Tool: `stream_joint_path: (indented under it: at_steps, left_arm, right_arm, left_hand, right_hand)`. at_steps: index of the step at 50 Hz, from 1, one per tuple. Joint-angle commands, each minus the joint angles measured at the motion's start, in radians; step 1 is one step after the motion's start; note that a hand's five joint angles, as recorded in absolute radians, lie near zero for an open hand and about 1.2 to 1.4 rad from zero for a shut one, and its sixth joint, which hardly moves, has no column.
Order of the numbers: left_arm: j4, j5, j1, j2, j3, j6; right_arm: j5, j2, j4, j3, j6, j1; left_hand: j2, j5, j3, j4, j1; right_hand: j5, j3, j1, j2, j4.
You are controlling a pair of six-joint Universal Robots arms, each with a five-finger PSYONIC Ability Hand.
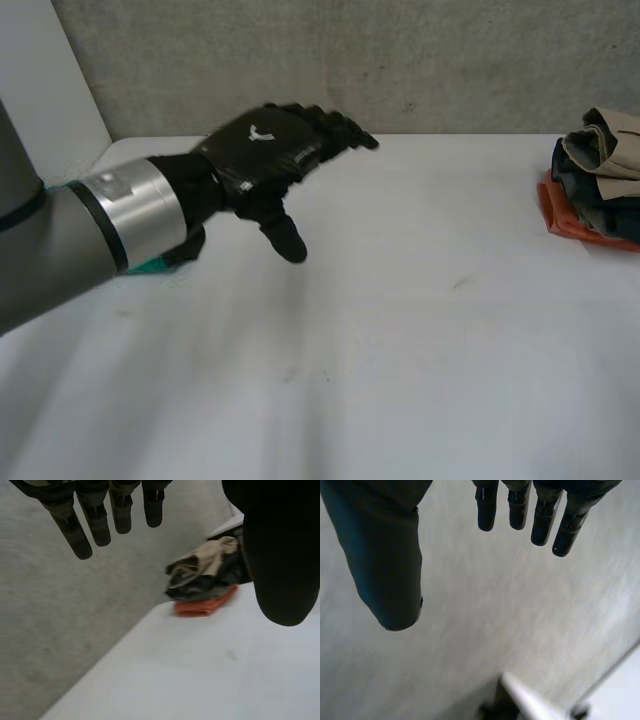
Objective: Fold the laundry.
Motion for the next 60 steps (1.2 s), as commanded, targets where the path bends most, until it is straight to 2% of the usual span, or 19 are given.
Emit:
stream_joint_path:
  at_steps: [1, 2, 3, 7, 9, 10, 14, 18, 22, 28, 33, 36, 37, 38, 39, 44, 52, 56, 60]
  left_arm:
    - [0.160, -0.185, 0.077, 0.046, 0.004, -0.085]
    - [0.186, -0.225, 0.088, 0.049, 0.003, -0.098]
    - [0.235, -0.324, 0.126, 0.054, 0.003, -0.116]
    - [0.306, -0.504, 0.260, 0.049, -0.008, -0.096]
    - [0.311, -0.508, 0.300, 0.034, -0.016, -0.067]
    - [0.314, -0.502, 0.321, 0.019, -0.023, -0.044]
    - [0.303, -0.393, 0.432, -0.153, -0.021, 0.173]
    - [0.283, -0.269, 0.508, -0.294, -0.011, 0.382]
    - [0.279, -0.163, 0.573, -0.444, 0.045, 0.531]
    - [0.277, -0.090, 0.596, -0.616, 0.180, 0.554]
    - [0.271, -0.083, 0.598, -0.708, 0.265, 0.554]
    - [0.273, -0.084, 0.598, -0.733, 0.285, 0.554]
    - [0.273, -0.087, 0.596, -0.735, 0.285, 0.554]
    - [0.277, -0.092, 0.595, -0.730, 0.283, 0.553]
    - [0.279, -0.095, 0.591, -0.725, 0.279, 0.551]
    - [0.302, -0.130, 0.553, -0.644, 0.227, 0.519]
    - [0.434, -0.150, 0.414, -0.423, 0.059, 0.232]
    - [0.432, -0.150, 0.328, -0.333, 0.018, 0.094]
    - [0.444, -0.149, 0.153, -0.239, -0.037, -0.041]
  right_arm:
    - [-0.008, -0.186, -0.310, 0.168, 0.124, 0.351]
    - [-0.068, -0.240, -0.376, 0.254, 0.164, 0.424]
    - [-0.098, -0.258, -0.396, 0.288, 0.179, 0.454]
    - [-0.250, -0.291, -0.473, 0.458, 0.229, 0.667]
    - [-0.296, -0.288, -0.467, 0.514, 0.226, 0.761]
    - [-0.313, -0.279, -0.452, 0.561, 0.209, 0.843]
    - [-0.295, -0.196, -0.365, 0.630, 0.135, 0.977]
    - [-0.238, -0.096, -0.262, 0.663, 0.018, 1.045]
    - [-0.164, -0.056, -0.225, 0.689, -0.090, 1.057]
    - [-0.117, -0.052, -0.228, 0.721, -0.135, 1.051]
    - [-0.115, -0.052, -0.238, 0.764, -0.132, 1.046]
    - [-0.115, -0.052, -0.251, 0.787, -0.132, 1.048]
    - [-0.114, -0.052, -0.258, 0.798, -0.130, 1.045]
    - [-0.114, -0.050, -0.264, 0.799, -0.130, 1.042]
    - [-0.114, -0.050, -0.267, 0.802, -0.130, 1.037]
    - [-0.111, -0.052, -0.275, 0.804, -0.130, 1.014]
    - [-0.109, -0.062, -0.275, 0.801, -0.124, 1.003]
    - [-0.086, -0.073, -0.275, 0.792, -0.113, 0.971]
    - [-0.026, -0.105, -0.277, 0.772, -0.080, 0.924]
  left_hand:
    - [-0.015, -0.018, -0.027, -0.019, 0.004]
    - [-0.027, -0.030, -0.039, -0.031, -0.008]
    - [-0.010, -0.012, -0.021, -0.014, 0.010]
    - [-0.012, -0.015, -0.024, -0.016, 0.007]
    - [-0.015, -0.018, -0.027, -0.019, 0.004]
    - [-0.013, -0.015, -0.024, -0.017, 0.007]
    - [-0.015, -0.018, -0.027, -0.019, 0.004]
    - [-0.015, -0.018, -0.027, -0.019, 0.004]
    - [-0.021, -0.024, -0.033, -0.025, -0.002]
    - [-0.013, -0.015, -0.024, -0.017, 0.007]
    - [0.066, 0.064, 0.055, 0.062, 0.086]
    - [0.380, 0.377, 0.368, 0.376, 0.399]
    - [0.564, 0.561, 0.552, 0.560, 0.583]
    - [1.057, 1.054, 1.045, 1.053, 1.076]
    - [1.184, 1.181, 1.172, 1.180, 1.203]
    - [1.185, 1.182, 1.173, 1.181, 1.204]
    - [1.185, 1.182, 1.173, 1.181, 1.204]
    - [1.185, 1.182, 1.173, 1.181, 1.204]
    - [1.185, 1.182, 1.173, 1.181, 1.204]
  right_hand:
    - [-0.385, -0.038, -0.040, -0.048, -0.066]
    - [-0.385, -0.038, -0.040, -0.048, -0.066]
    - [-0.385, -0.038, -0.040, -0.048, -0.066]
    - [-0.385, -0.038, -0.040, -0.048, -0.066]
    - [-0.385, -0.038, -0.040, -0.048, -0.066]
    - [-0.385, -0.038, -0.040, -0.048, -0.066]
    - [-0.385, -0.038, -0.040, -0.048, -0.066]
    - [-0.385, -0.038, -0.040, -0.048, -0.066]
    - [-0.385, -0.038, -0.040, -0.048, -0.066]
    - [-0.385, -0.038, -0.040, -0.048, -0.066]
    - [-0.385, -0.038, -0.040, -0.048, -0.066]
    - [-0.385, -0.038, -0.040, -0.048, -0.066]
    - [-0.385, -0.038, -0.040, -0.048, -0.066]
    - [-0.385, -0.038, -0.040, -0.048, -0.066]
    - [-0.385, -0.038, -0.040, -0.048, -0.066]
    - [-0.385, -0.038, -0.040, -0.048, -0.066]
    - [-0.385, -0.038, -0.040, -0.048, -0.066]
    - [-0.385, -0.038, -0.040, -0.048, -0.066]
    - [-0.385, -0.038, -0.040, -0.048, -0.066]
